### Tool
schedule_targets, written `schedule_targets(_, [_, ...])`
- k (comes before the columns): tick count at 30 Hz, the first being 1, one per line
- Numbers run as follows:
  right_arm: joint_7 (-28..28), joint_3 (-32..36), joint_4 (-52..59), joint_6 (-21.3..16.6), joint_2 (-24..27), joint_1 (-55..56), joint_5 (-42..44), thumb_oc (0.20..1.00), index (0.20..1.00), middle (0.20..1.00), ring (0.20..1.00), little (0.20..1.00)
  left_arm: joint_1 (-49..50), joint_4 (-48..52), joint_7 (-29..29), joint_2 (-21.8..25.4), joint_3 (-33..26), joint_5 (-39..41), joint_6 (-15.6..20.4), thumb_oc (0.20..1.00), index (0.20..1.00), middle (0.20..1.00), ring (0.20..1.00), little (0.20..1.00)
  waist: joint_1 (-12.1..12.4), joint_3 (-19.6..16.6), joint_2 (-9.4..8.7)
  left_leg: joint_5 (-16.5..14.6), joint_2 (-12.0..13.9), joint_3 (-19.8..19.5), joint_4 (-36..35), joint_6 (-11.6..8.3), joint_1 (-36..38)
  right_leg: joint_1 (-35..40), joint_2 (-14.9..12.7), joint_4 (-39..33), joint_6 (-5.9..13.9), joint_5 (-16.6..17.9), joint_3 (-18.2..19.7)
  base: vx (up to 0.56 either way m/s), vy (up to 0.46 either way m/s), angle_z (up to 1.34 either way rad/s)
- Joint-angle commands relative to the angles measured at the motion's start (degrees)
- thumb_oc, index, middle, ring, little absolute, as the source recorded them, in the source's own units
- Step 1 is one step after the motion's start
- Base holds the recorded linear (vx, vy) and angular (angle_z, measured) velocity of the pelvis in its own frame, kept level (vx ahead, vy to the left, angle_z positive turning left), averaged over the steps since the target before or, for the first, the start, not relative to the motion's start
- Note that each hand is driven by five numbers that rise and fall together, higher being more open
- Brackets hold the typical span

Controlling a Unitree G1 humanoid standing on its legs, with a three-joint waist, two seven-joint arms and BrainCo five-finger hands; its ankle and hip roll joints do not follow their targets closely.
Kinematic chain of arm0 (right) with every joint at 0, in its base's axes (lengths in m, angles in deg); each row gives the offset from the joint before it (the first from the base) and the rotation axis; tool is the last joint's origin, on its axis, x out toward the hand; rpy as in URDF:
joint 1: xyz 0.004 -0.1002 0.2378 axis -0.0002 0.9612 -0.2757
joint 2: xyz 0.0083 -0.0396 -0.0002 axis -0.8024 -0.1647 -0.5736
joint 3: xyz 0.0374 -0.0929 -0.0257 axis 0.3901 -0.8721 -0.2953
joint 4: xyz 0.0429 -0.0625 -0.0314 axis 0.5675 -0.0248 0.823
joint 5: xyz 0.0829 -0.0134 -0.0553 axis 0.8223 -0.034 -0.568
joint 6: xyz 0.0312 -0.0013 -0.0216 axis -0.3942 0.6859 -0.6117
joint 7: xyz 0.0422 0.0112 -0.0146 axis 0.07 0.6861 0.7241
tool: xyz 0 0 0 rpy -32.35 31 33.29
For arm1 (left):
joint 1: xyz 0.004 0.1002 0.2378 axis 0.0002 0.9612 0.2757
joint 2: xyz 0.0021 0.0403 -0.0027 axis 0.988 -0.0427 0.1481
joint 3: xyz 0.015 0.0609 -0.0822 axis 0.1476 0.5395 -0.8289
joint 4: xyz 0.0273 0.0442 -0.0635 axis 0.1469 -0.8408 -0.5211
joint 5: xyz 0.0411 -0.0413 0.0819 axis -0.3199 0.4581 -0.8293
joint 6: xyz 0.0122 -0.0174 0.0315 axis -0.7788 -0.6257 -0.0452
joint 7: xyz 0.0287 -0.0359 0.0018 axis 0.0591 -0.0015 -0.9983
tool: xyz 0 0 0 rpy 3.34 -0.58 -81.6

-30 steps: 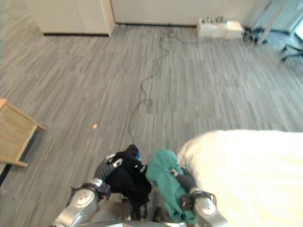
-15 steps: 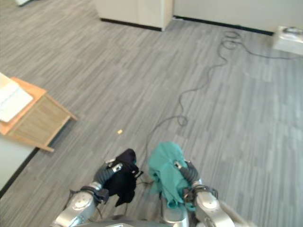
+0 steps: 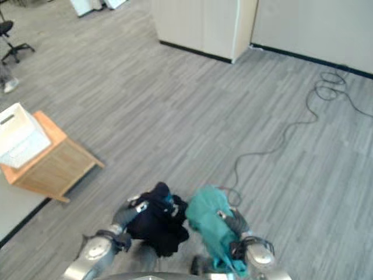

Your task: Tidy up the quilt and then pick up the clothes from the bed and put them into the laundry hamper.

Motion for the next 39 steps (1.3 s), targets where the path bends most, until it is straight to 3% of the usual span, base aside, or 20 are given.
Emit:
schedule_targets(1, [-1.1, 1.9, 6.9, -6.1, 1.0, -0.4, -1.5, 0.2, 0.2, 0.2, 0.2, 0.2, -2.3, 4.9, 0.2, 1.0, -0.7, 1.9, 7.5, 0.2, 0.2, 0.2, 0.2, 0.2, 0.3, 0.5, -1.13, 3.8, 5.3, 2.3, 1.1, -3.87, 2.6, 3.5, -10.8, 0.2, 6.43, 0.2, -1.2, 0.53, 0.252, -0.61])
schedule_targets(3, [-1.8, 2.0, 6.4, -5.9, 0.6, -0.6, -0.8, 0.2, 0.2, 0.2, 0.2, 0.2, -2.2, 4.7, 0.1, 0.6, -0.9, 2.0, 7.7, 0.2, 0.2, 0.2, 0.2, 0.2, 0.3, -0.5, -1.83, 3.1, 5.3, 3.6, 3.3, -3.12, 3.6, 4.6, -11.9, 3.6, 7.34, 0.3, -1.5, 0.53, 0.244, -0.2])
schedule_targets(6, [0.2, 2.5, 5.8, -5.0, -0.5, -0.8, -0.1, 0.2, 0.2, 0.2, 0.2, 0.2, -4.2, 7.1, -3.0, 0.2, -0.7, 2.2, 4.5, 0.2, 0.2, 0.2, 0.2, 0.2, 1.9, -3.1, -3.8, 1.4, 0.4, 1.1, 8.8, 0.9, 4.5, 3.2, -16.1, 24.2, 10.65, 10.6, -1.3, 0.64, 0.35, 0.09])
schedule_targets(8, [0.7, 2.4, 6.9, -2.9, -1.4, -0.9, -2.1, 0.2, 0.2, 0.2, 0.2, 0.2, -4.8, 7.7, -4.0, 0.8, -0.3, 3.4, 1.8, 0.2, 0.2, 0.2, 0.2, 0.2, 1.5, -3.5, -3.15, -0.6, -1.9, -0.2, 9.3, 3.42, 6.8, -2.6, -18.0, 38.3, 11.8, 16.6, 0.4, 0.53, 0.384, 0.02])
schedule_targets(10, [-1.7, 0.1, 7.3, -1.9, -2.7, -2.4, -2.5, 0.2, 0.2, 0.2, 0.2, 0.2, -5.0, 5.7, -5.0, 0.6, 0.5, 2.8, 2.1, 0.2, 0.2, 0.2, 0.2, 0.2, 1.5, -3.1, -1.78, -3.2, -2.6, -2.7, 9.7, 5.08, 10.3, -11.3, -20.1, 43.6, 10.25, 16.7, 1.5, 0.72, 0.263, 1.12])
schedule_targets(11, [-3.4, 0.9, 10.3, -0.2, -3.0, -1.3, -3.3, 0.2, 0.2, 0.2, 0.2, 0.2, -3.0, 7.9, -3.7, 1.7, -1.0, 3.1, 2.2, 0.2, 0.2, 0.2, 0.2, 0.2, 0.2, -1.5, -0.09, -4.0, -1.9, -5.5, 9.4, 5.06, 14.5, -19.7, -16.6, 33.8, 6.42, 12.5, -0.6, 0.57, 0.009, 1.34])
schedule_targets(12, [-3.4, 1.1, 10.4, -0.3, -3.0, -1.1, -3.2, 0.2, 0.2, 0.2, 0.2, 0.2, -2.8, 8.1, -3.5, 1.9, -1.1, 3.2, 2.0, 0.2, 0.2, 0.2, 0.2, 0.2, -0.1, -1.4, -0.07, -4.3, -2.0, -6.2, 9.4, 4.98, 15.1, -19.6, -16.1, 32.1, 6.36, 12.5, -0.8, 0.82, -0.159, 1.35])
schedule_targets(13, [-2.4, 2.5, 10.0, -0.9, -2.7, 0.1, -2.7, 0.2, 0.2, 0.2, 0.2, 0.2, -2.2, 7.9, -1.9, 2.6, -1.6, 3.3, 1.6, 0.2, 0.2, 0.2, 0.2, 0.2, -1.9, -0.9, -1.53, -7.7, -3.9, -9.7, 9.6, 4.61, 18.8, -22.3, -14.4, 16.3, 6.64, 14.4, -0.4, 0.47, -0.187, 1.15])
schedule_targets(16, [-1.0, 3.4, 8.7, -2.6, -2.7, 0.4, -2.4, 0.2, 0.2, 0.2, 0.2, 0.2, -2.1, 5.3, -1.0, 2.7, -1.3, 2.8, 3.7, 0.2, 0.2, 0.2, 0.2, 0.2, -3.7, -1.1, -3.14, -11.7, -4.8, -13.0, 9.9, 3.93, 22.1, -22.5, -13.5, -1.7, 8.13, 17.1, 0.1, 0.63, -0.211, 1.69])
schedule_targets(17, [-1.1, 3.9, 8.9, -3.0, -2.9, 0.8, -2.5, 0.2, 0.2, 0.2, 0.2, 0.2, -2.2, 5.1, -0.5, 2.8, -1.1, 2.4, 4.0, 0.2, 0.2, 0.2, 0.2, 0.2, -4.8, -1.0, -3.42, -13.9, -4.9, -15.0, 10.7, 3.87, 23.6, -23.2, -12.7, -8.4, 9.19, 18.8, 2.5, 0.74, -0.185, 2.23])
schedule_targets(21, [-0.5, 6.1, 9.9, -3.5, -2.6, 2.5, -1.1, 0.2, 0.2, 0.2, 0.2, 0.2, -1.6, 5.7, -0.1, 3.5, -0.9, -0.3, 3.2, 0.2, 0.2, 0.2, 0.2, 0.2, -7.3, -1.9, -3.86, -18.4, -2.3, -17.5, 12.7, 2.31, 28.0, -24.2, -11.4, -6.0, 10.24, 19.1, 8.0, 0.68, -0.238, 1.41])
schedule_targets(23, [-1.9, 5.6, 8.5, -4.5, -2.4, 1.4, 0.0, 0.2, 0.2, 0.2, 0.2, 0.2, -1.6, 5.4, -1.0, 3.0, -0.8, 0.8, 3.3, 0.2, 0.2, 0.2, 0.2, 0.2, -7.6, -2.6, -3.61, -16.1, 0.8, -16.7, 15.9, 0.6, 29.7, -23.5, -11.2, -2.0, 9.66, 18.5, 8.1, 0.47, -0.228, 1.2])
schedule_targets(24, [-2.0, 5.6, 8.6, -4.6, -2.1, 1.1, 0.2, 0.2, 0.2, 0.2, 0.2, 0.2, -1.7, 6.3, -0.3, 2.8, -1.2, 0.7, 2.6, 0.2, 0.2, 0.2, 0.2, 0.2, -7.8, -2.6, -3.09, -12.3, 3.3, -15.4, 19.6, -0.7, 29.4, -22.2, -10.3, -0.8, 8.93, 17.5, 7.9, 0.31, -0.148, 0.62])
schedule_targets(26, [-1.4, 5.8, 8.7, -4.1, -1.5, 0.6, 0.0, 0.2, 0.2, 0.2, 0.2, 0.2, -1.8, 6.9, -0.3, 2.8, -1.5, 0.8, 2.6, 0.2, 0.2, 0.2, 0.2, 0.2, -8.0, -2.9, -3.16, -7.0, 4.8, -14.0, 24.2, -1.97, 28.5, -21.2, -10.2, -0.4, 8.09, 17.1, 7.2, 0.36, -0.212, 0.37])
schedule_targets(27, [0.1, 5.2, 6.7, -2.7, -0.6, -1.5, -0.3, 0.2, 0.2, 0.2, 0.2, 0.2, -2.5, 7.5, -1.2, 2.2, -2.3, 1.0, 0.8, 0.2, 0.2, 0.2, 0.2, 0.2, -6.8, -2.3, -3.84, 1.4, 6.6, -11.3, 39.3, -4.12, 21.7, -16.9, -10.1, -0.9, 5.02, 15.6, 5.0, 0.43, -0.309, 0.38])
schedule_targets(30, [2.1, 5.3, 3.4, -4.5, -0.2, -2.2, 0.3, 0.2, 0.2, 0.2, 0.2, 0.2, -3.5, 5.9, -1.2, 1.7, -3.1, 2.4, 1.1, 0.2, 0.2, 0.2, 0.2, 0.2, -6.0, -0.7, -4.05, 1.5, 10.1, -6.5, 45.6, -4.74, 12.0, -12.0, -9.9, -1.4, 2.7, 13.2, 1.7, 0.33, -0.186, 0.5])
schedule_targets(31, [2.8, 5.9, 3.1, -4.8, -0.1, -1.9, 0.2, 0.2, 0.2, 0.2, 0.2, 0.2, -3.9, 5.4, -0.4, 1.9, -3.6, 3.0, 1.4, 0.2, 0.2, 0.2, 0.2, 0.2, -5.8, -0.3, -4.03, 1.0, 11.4, -3.3, 42.9, -4.64, 10.3, -9.7, -10.3, -1.9, 2.59, 12.3, 0.0, 0.53, 0.025, 0.4])
schedule_targets(32, [4.4, 6.5, 3.6, -4.2, -0.2, -1.3, -1.2, 0.2, 0.2, 0.2, 0.2, 0.2, -3.7, 5.9, -0.1, 2.7, -4.2, 4.0, 1.2, 0.2, 0.2, 0.2, 0.2, 0.2, -4.5, 0.2, -3.39, -0.6, 8.3, -1.8, 32.6, -3.79, 9.7, -6.8, -10.6, -2.3, 3.79, 10.5, -0.9, 0.53, 0.11, 0.43])
schedule_targets(34, [4.3, 6.3, 4.1, -4.4, -0.2, -0.7, -1.5, 0.2, 0.2, 0.2, 0.2, 0.2, -3.3, 6.6, 0.0, 3.0, -4.1, 3.7, 0.9, 0.2, 0.2, 0.2, 0.2, 0.2, -3.7, 0.4, -3.06, 0.3, 6.8, -1.7, 25.2, -3.91, 9.0, -5.4, -10.2, -2.6, 4.43, 9.7, -1.0, 0.4, 0.11, 0.26])
schedule_targets(39, [1.9, 5.3, 3.8, -8.4, 1.5, 2.4, 0.5, 0.2, 0.2, 0.2, 0.2, 0.2, -1.6, 7.6, 1.2, 2.8, -2.1, 1.3, 2.8, 0.2, 0.2, 0.2, 0.2, 0.2, -1.0, 0.3, -2.04, 6.8, 6.7, -0.4, 1.5, -5.46, 5.1, 0.2, -9.4, -3.1, 5.8, 6.0, -1.8, 0.49, 0.155, -0.01])
